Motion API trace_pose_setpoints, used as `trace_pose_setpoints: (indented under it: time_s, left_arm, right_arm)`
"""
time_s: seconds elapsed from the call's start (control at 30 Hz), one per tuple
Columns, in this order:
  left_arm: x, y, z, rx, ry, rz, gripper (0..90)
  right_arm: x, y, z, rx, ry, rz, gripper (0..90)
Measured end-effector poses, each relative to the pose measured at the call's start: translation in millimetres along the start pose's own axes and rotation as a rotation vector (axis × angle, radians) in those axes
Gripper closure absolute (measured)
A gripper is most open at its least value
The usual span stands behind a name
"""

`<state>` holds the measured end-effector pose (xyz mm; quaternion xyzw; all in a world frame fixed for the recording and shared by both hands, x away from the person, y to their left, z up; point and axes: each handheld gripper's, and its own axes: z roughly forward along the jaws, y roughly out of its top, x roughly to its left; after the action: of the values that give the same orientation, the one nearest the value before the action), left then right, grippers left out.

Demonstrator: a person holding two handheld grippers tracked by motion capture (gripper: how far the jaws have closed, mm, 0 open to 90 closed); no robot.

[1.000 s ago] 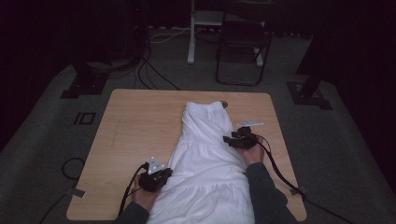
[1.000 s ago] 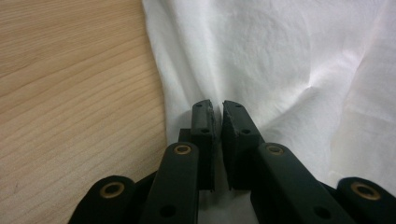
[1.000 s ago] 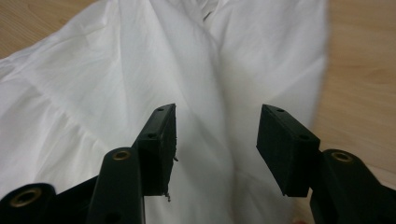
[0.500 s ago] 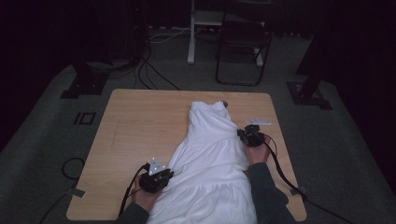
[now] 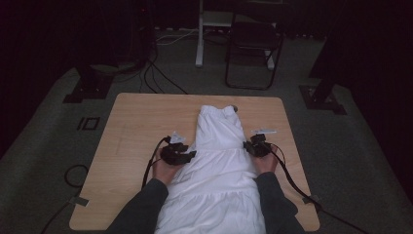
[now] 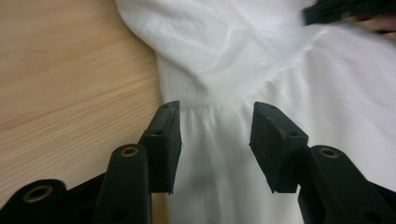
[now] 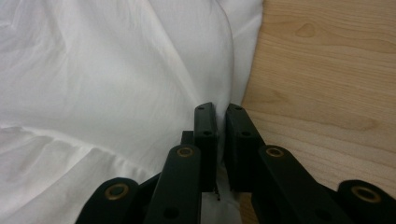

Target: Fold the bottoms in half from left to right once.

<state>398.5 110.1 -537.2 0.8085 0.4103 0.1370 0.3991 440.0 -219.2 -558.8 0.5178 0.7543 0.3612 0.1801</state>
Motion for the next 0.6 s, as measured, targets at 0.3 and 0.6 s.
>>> trace_pose_setpoints:
  time_s: [0.3, 0.6]
  left_arm:
    - [-13.7, -23.0, 11.0, 0.019, 0.069, 0.088, 72.3]
    - [-45.5, -72.1, -33.2, -0.001, 0.06, 0.094, 72.6]
  right_arm:
    - [3.6, -9.6, -6.5, -0.014, 0.02, -0.001, 83.8]
    - [28.9, -46.5, -37.6, -0.015, 0.083, -0.064, 83.6]
